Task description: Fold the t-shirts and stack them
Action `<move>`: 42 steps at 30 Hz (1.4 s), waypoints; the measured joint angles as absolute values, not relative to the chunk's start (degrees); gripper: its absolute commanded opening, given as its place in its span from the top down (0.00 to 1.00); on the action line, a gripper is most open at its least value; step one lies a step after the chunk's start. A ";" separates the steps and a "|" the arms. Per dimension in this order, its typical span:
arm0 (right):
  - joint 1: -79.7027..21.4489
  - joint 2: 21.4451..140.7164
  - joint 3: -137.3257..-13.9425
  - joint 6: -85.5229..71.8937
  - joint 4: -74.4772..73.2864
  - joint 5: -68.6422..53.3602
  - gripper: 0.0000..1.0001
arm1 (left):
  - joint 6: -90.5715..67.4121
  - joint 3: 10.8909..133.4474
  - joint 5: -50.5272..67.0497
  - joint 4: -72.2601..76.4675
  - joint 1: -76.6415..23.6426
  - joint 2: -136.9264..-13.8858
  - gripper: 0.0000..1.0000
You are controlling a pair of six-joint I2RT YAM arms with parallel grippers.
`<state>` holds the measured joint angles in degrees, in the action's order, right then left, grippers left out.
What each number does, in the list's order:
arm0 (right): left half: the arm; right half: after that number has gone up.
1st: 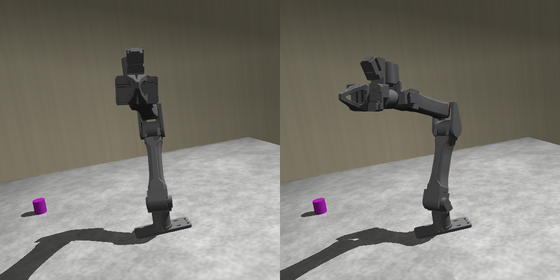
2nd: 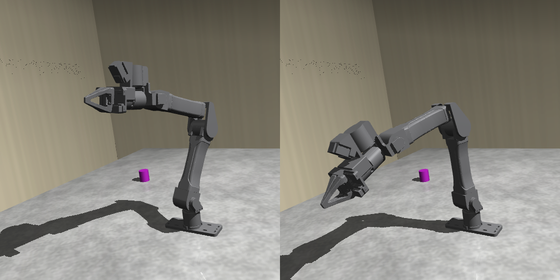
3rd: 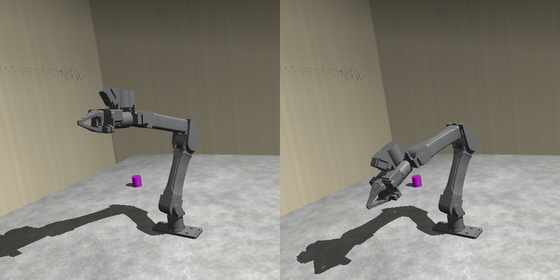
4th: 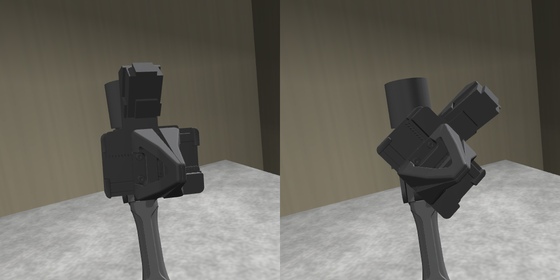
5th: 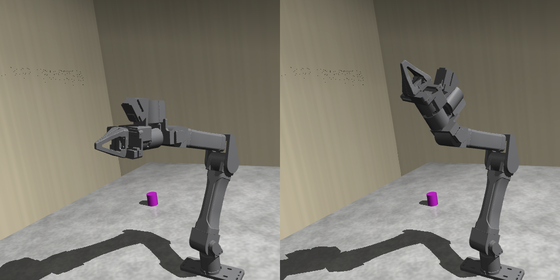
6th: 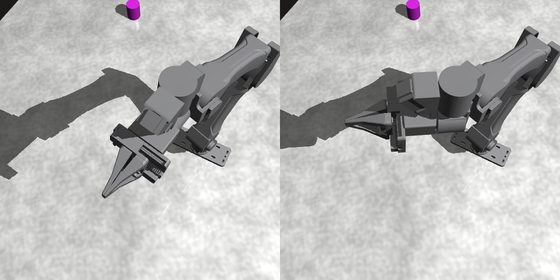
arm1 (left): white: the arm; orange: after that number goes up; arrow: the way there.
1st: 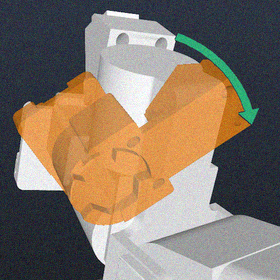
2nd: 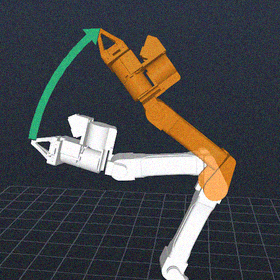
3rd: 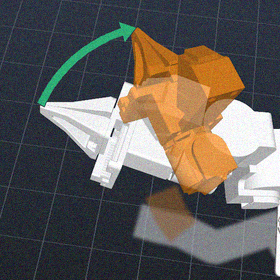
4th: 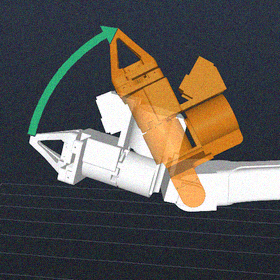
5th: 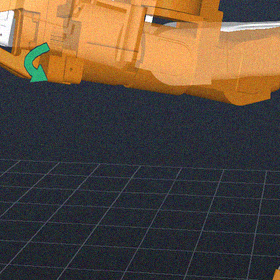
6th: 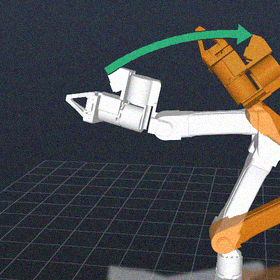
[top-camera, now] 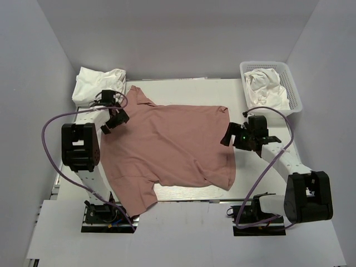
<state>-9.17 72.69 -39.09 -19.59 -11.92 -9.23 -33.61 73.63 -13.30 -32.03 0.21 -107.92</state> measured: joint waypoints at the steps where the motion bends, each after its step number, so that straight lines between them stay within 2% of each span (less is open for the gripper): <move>1: -9.45 72.29 -38.85 -18.83 -11.44 -10.74 0.10 | -32.97 73.52 -11.68 -31.55 0.10 -106.80 0.00; 9: -11.42 73.60 -36.73 -16.91 -10.35 -18.09 0.10 | -29.78 55.20 8.21 -16.71 -0.23 -88.95 0.00; 16: -12.49 73.91 -34.13 -16.99 -10.63 -20.36 0.10 | -28.64 47.90 13.65 -13.21 -0.40 -89.60 0.00; 23: -12.88 74.11 -31.97 -16.93 -11.84 -21.50 0.10 | -28.45 46.85 13.98 -11.73 -0.40 -90.78 0.00; 25: -12.91 74.11 -31.53 -17.06 -11.07 -22.46 0.12 | -28.47 46.87 14.00 -11.25 -0.40 -91.09 0.00; 29: -13.32 74.11 -30.20 -17.78 -8.71 -24.14 0.29 | -28.47 46.87 14.11 -9.80 -0.40 -91.61 0.00; 30: -13.43 74.11 -30.04 -17.98 -8.60 -24.21 0.45 | -28.45 46.87 14.15 -9.63 -0.40 -91.72 0.00; 32: -13.54 74.11 -29.80 -18.74 -7.86 -24.32 0.62 | -28.47 46.89 14.20 -9.04 -0.40 -91.94 0.00; 33: -13.58 74.06 -29.78 -19.33 -7.44 -24.21 0.74 | -28.47 46.89 14.15 -8.80 -0.40 -92.01 0.00; 35: -13.61 73.78 -29.78 -20.60 -6.50 -23.92 0.76 | -28.47 46.94 14.13 -8.51 -0.40 -92.12 0.00; 39: -13.63 72.14 -30.06 -22.20 -6.17 -21.93 1.00 | -28.49 47.09 13.85 -8.60 -0.40 -92.18 0.00; 42: -13.63 70.76 -30.79 -23.14 -6.74 -19.94 1.00 | -28.47 47.18 13.41 -8.64 -0.47 -92.18 0.00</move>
<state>-13.63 70.76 -30.79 -23.14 -6.74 -19.94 -28.47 47.18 13.41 -8.64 -0.47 -92.18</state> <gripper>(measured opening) 0.014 0.995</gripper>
